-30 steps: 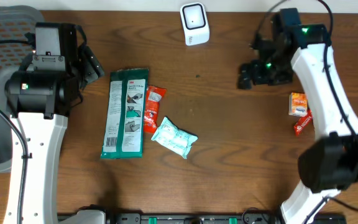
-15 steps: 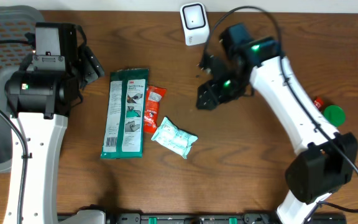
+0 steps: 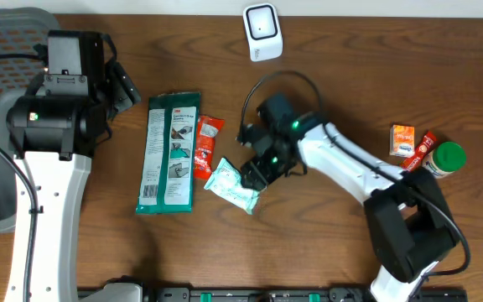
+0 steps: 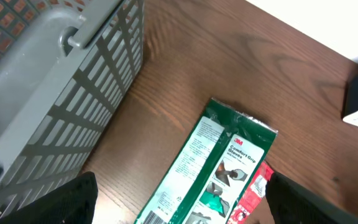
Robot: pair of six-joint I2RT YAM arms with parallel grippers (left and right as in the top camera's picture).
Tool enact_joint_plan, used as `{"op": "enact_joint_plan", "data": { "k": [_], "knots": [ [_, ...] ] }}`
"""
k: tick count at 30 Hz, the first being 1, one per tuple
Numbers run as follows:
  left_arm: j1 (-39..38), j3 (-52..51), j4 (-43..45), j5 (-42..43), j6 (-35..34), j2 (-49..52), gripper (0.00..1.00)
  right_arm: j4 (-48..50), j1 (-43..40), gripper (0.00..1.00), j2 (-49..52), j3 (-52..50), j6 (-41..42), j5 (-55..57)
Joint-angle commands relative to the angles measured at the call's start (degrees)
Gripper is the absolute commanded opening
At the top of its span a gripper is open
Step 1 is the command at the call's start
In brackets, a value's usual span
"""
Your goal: Scan the item barcode
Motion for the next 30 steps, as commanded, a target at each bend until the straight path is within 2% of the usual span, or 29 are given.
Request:
{"op": "enact_joint_plan", "data": {
  "k": [1,4,6,9,11,13,17,21,28,30],
  "knots": [
    [0.2,0.9,-0.2,-0.7,0.1,0.2,0.87,4.3,1.9,0.74,0.4,-4.3,2.1,-0.7],
    [0.2,0.9,-0.2,-0.7,0.1,0.2,0.86,8.9,3.4,0.73,0.4,-7.6,3.3,-0.7],
    [0.2,0.9,-0.2,-0.7,0.1,0.2,0.87,10.3,4.1,0.65,0.4,-8.8,4.5,-0.7],
    [0.2,0.9,-0.2,-0.7,0.1,0.2,0.87,10.7,4.8,0.44,0.4,-9.4,5.1,-0.7],
    [0.2,0.9,-0.2,-0.7,0.1,0.2,0.87,10.0,4.3,0.22,0.1,-9.0,5.1,-0.7],
    [0.2,0.9,-0.2,-0.7,0.1,0.2,0.87,8.0,2.9,0.15,-0.9,-7.5,5.1,-0.7],
    [0.2,0.9,-0.2,-0.7,0.1,0.2,0.87,4.6,-0.1,0.10,-4.3,-5.3,4.8,0.8],
    [0.2,0.9,-0.2,-0.7,0.1,0.2,0.87,0.9,-2.7,0.03,-9.5,-4.6,4.6,10.2],
    [0.2,0.9,-0.2,-0.7,0.1,0.2,0.87,-7.6,-4.0,0.01,-18.1,-4.6,5.4,43.2],
    [0.2,0.9,-0.2,-0.7,0.1,0.2,0.87,-8.8,-3.7,0.01,-18.6,-4.6,7.5,48.7]
  ]
}}
